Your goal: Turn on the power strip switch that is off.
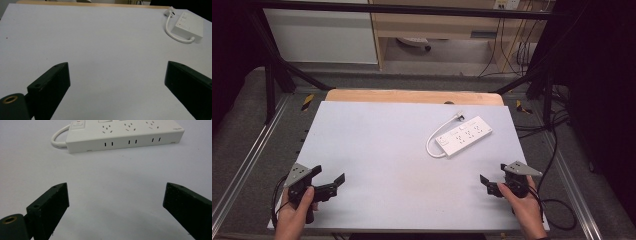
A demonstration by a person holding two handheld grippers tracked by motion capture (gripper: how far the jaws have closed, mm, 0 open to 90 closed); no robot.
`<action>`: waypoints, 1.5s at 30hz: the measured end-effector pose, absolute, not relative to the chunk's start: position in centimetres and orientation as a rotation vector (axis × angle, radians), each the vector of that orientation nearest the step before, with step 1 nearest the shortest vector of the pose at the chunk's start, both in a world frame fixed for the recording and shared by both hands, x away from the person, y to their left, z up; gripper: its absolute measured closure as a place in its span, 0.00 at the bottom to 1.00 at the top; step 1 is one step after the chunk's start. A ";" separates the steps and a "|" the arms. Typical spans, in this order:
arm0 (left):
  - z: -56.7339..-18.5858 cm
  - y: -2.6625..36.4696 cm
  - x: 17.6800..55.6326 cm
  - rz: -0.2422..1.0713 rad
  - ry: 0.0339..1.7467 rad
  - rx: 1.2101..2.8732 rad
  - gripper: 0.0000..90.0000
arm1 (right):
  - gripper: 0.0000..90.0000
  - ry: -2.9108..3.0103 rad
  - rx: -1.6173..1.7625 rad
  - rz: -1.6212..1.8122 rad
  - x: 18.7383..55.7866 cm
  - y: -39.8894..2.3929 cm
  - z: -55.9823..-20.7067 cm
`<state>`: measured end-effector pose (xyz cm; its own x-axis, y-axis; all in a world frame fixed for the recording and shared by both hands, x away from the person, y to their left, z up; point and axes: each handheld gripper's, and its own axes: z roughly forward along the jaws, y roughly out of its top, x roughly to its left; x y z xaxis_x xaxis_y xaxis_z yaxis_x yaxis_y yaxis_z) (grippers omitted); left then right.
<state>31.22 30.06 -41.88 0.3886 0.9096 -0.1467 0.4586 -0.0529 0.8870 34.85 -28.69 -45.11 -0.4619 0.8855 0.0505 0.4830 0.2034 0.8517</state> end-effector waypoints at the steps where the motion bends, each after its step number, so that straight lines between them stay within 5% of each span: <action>1: -41.9 30.0 31.2 0.580 1.218 1.685 0.07 | 0.08 2.029 1.272 1.177 34.9 -28.7 -45.1; 45: -42.5 28.8 31.3 0.561 1.162 1.796 0.07 | 0.05 2.008 1.277 1.272 35.2 -27.8 -42.4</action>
<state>31.29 28.83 -42.49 0.4560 0.8852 -0.0922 0.4782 -0.1563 0.8642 35.21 -27.77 -42.44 -0.4771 0.8724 0.1058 0.4686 0.1507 0.8705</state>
